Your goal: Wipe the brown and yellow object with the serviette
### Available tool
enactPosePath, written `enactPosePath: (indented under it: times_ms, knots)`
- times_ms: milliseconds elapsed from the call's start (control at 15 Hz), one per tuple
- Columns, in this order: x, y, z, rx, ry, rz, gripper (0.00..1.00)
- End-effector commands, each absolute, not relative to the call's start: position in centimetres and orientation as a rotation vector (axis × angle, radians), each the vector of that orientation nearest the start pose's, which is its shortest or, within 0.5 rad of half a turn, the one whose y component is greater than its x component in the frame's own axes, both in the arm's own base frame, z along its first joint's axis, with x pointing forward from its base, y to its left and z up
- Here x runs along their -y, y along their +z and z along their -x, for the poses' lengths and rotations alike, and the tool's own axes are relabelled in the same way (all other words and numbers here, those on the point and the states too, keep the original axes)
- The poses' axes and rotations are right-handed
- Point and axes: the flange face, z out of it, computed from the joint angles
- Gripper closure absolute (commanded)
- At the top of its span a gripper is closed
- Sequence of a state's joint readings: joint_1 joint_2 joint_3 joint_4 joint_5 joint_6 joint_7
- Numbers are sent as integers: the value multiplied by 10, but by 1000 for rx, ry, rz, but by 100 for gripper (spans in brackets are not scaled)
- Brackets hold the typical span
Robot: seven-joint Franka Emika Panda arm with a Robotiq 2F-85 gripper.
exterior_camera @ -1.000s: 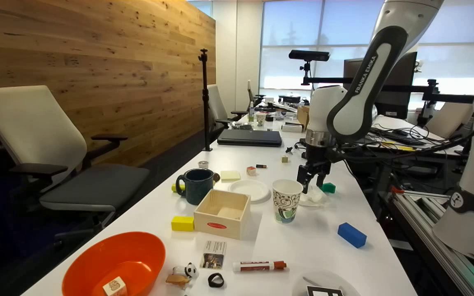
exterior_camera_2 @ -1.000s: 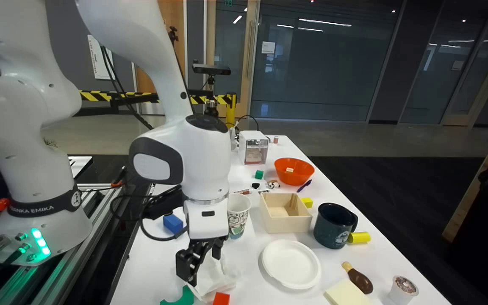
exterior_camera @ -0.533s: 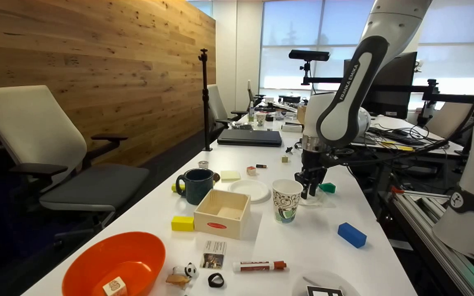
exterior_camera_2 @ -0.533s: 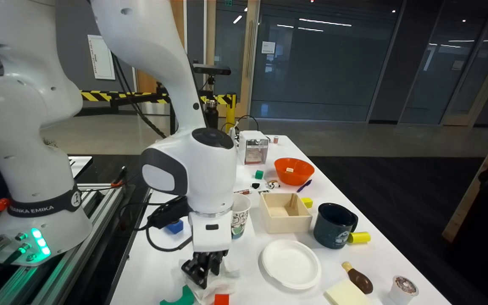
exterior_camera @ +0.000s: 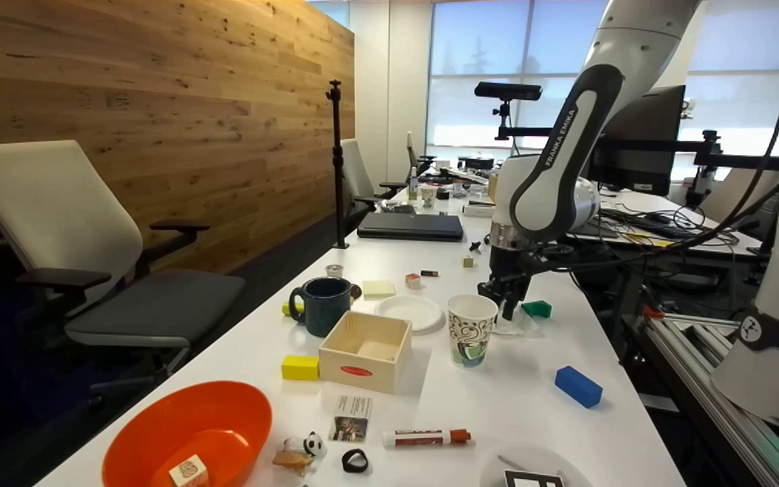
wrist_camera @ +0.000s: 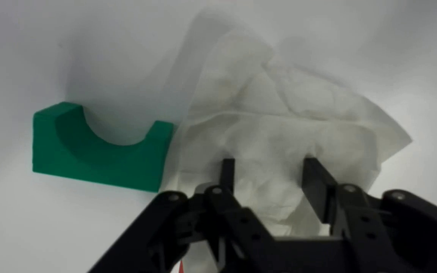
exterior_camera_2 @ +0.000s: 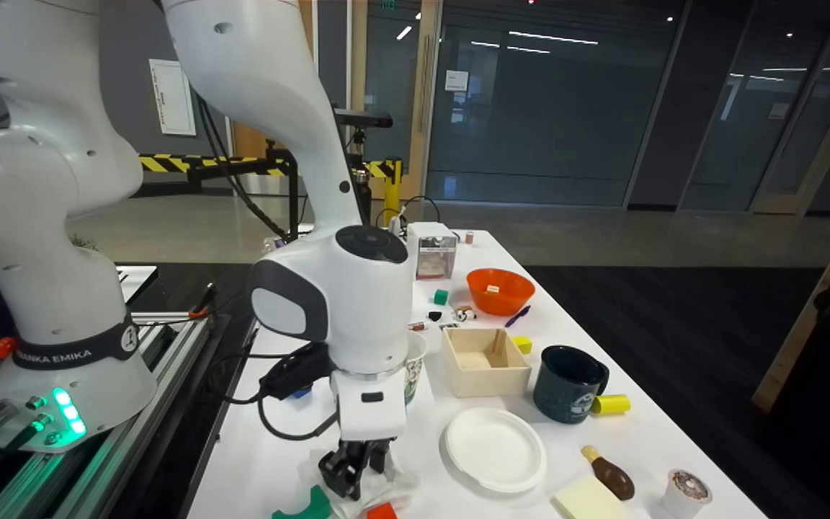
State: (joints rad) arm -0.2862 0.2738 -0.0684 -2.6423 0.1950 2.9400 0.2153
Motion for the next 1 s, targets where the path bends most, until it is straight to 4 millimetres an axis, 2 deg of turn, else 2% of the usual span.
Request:
enactPosePath:
  times_ms: [0, 67, 267, 333, 667, 800, 933]
  knots:
    - [164, 142, -391, -1132, -39, 2910, 73]
    - [163, 143, -391, -1130, -35, 2914, 75]
    - [154, 152, -393, -1098, -22, 2917, 95]
    - [150, 154, -394, -1086, -11, 2918, 100]
    - [125, 188, -399, -1011, 41, 2961, 100]
    - [119, 209, -412, -971, 28, 2979, 99]
    - [117, 236, -429, -947, -58, 2993, 99]
